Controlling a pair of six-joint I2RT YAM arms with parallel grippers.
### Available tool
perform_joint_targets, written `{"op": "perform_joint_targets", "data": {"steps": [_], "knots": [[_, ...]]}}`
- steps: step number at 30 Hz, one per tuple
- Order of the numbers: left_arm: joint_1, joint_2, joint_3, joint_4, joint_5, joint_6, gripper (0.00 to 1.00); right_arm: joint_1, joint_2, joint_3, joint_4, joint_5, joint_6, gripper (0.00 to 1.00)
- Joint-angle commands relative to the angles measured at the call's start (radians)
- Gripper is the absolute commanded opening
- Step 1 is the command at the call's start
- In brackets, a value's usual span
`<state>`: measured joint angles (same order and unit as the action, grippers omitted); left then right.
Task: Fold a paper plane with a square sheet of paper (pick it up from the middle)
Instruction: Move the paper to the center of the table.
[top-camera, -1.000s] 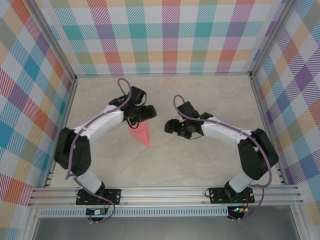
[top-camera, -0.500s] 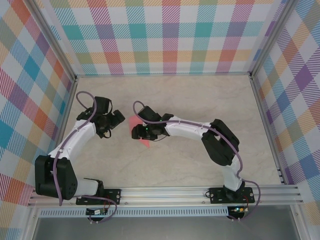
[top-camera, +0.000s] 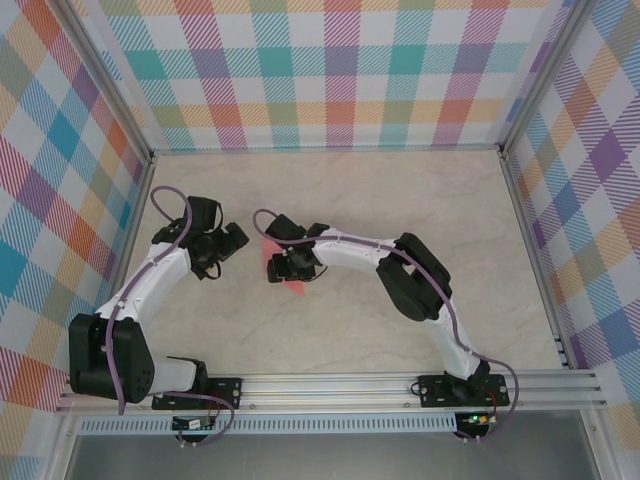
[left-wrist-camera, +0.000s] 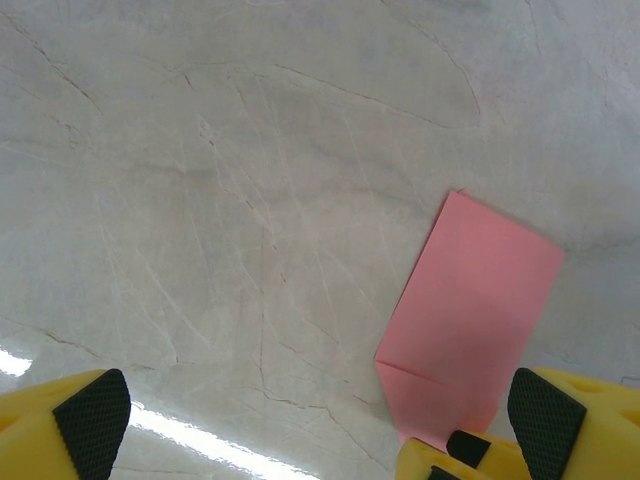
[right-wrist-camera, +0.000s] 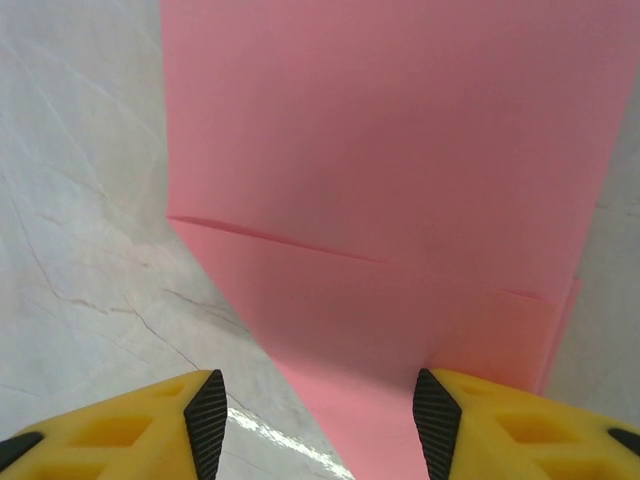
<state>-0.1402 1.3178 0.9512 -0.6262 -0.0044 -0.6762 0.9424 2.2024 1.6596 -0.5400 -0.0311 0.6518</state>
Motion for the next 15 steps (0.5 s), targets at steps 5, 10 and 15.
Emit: {"op": "perform_joint_targets", "data": {"steps": [5,10,15], "knots": [[0.015,0.000,-0.027,0.024,0.069,0.044,0.99,-0.038,-0.120,-0.236,-0.091,-0.072,-0.425,0.61],[0.016,-0.005,-0.050,0.052,0.125,0.056,0.99,-0.103,-0.240,-0.340,-0.056,-0.124,-0.471,0.61],[0.012,-0.019,-0.090,0.088,0.199,0.042,0.99,-0.114,-0.397,-0.396,0.107,-0.187,-0.293,0.62]]}}
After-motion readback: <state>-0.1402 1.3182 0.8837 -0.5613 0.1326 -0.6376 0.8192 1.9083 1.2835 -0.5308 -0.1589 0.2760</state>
